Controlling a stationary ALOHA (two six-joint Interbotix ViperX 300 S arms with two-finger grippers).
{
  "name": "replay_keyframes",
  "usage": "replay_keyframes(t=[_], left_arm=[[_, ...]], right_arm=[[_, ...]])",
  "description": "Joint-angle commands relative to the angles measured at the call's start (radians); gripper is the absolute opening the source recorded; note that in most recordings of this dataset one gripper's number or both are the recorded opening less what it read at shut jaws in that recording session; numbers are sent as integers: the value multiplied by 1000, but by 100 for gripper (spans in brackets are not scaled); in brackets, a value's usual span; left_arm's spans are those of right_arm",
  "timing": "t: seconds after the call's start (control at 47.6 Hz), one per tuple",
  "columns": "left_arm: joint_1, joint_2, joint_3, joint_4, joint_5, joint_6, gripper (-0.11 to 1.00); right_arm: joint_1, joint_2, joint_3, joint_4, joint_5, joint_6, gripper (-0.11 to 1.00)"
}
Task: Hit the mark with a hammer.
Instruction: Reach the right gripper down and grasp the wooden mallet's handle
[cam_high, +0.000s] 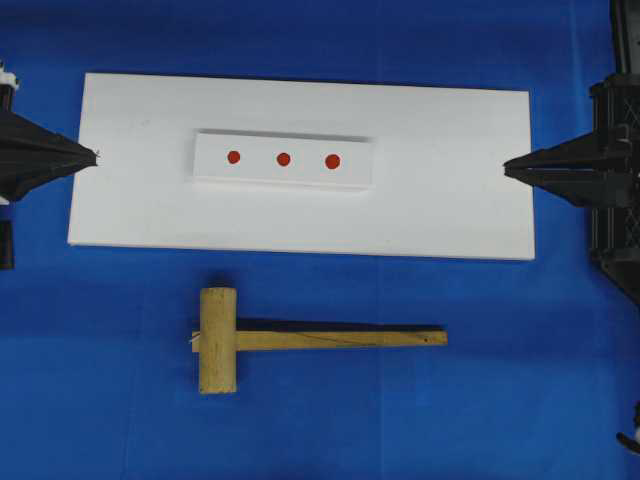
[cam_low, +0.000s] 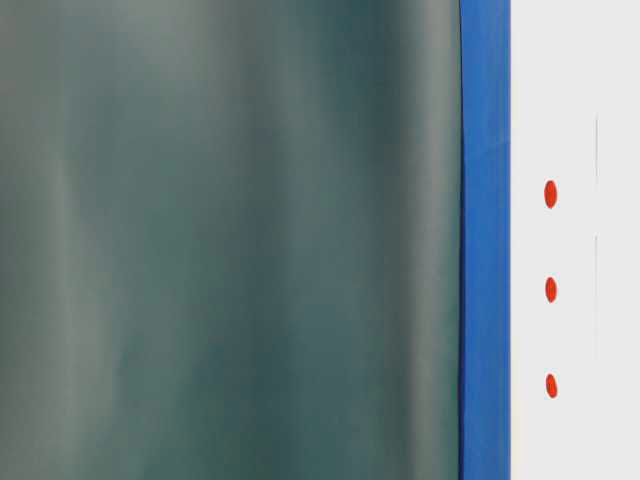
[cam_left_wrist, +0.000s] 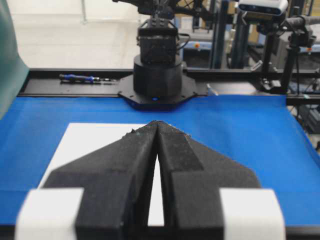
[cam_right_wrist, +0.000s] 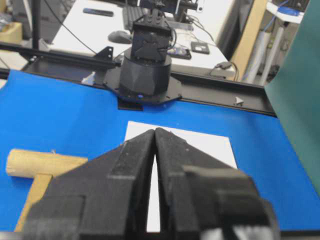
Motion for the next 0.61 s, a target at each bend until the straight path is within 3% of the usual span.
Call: replay_keyframes(t=[0.0, 0.126, 0.399, 0.588], left_arm=[[-11, 9, -17, -6, -2, -11, 0], [-11, 9, -15, -6, 5, -12, 0], [-11, 15, -9, -9, 23, -14, 0], [-12, 15, -5, -9, 23, -14, 0]], right_arm=[[9, 20, -31, 0, -6, 5, 0], [43, 63, -63, 6, 37, 14, -6], [166, 268, -163, 12, 51, 95, -6], [199, 488, -250, 14, 49, 133, 6]])
